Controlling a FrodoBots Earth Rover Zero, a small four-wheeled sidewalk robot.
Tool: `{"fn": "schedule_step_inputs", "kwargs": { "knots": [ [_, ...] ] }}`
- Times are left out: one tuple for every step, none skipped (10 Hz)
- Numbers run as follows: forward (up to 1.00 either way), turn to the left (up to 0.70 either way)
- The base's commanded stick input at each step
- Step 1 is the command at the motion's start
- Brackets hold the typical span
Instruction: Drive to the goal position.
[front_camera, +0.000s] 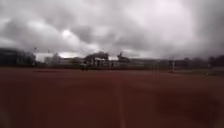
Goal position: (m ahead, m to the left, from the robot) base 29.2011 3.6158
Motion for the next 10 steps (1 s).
{"fn": "schedule_step_inputs", "kwargs": {
  "knots": [
    [0.70,0.00],
    [0.70,0.00],
    [0.70,0.00],
    [0.70,0.00],
    [0.70,0.00],
    [0.70,0.00],
    [0.70,0.00],
    [0.70,0.00],
    [0.70,0.00],
    [0.70,0.00]
  ]
}}
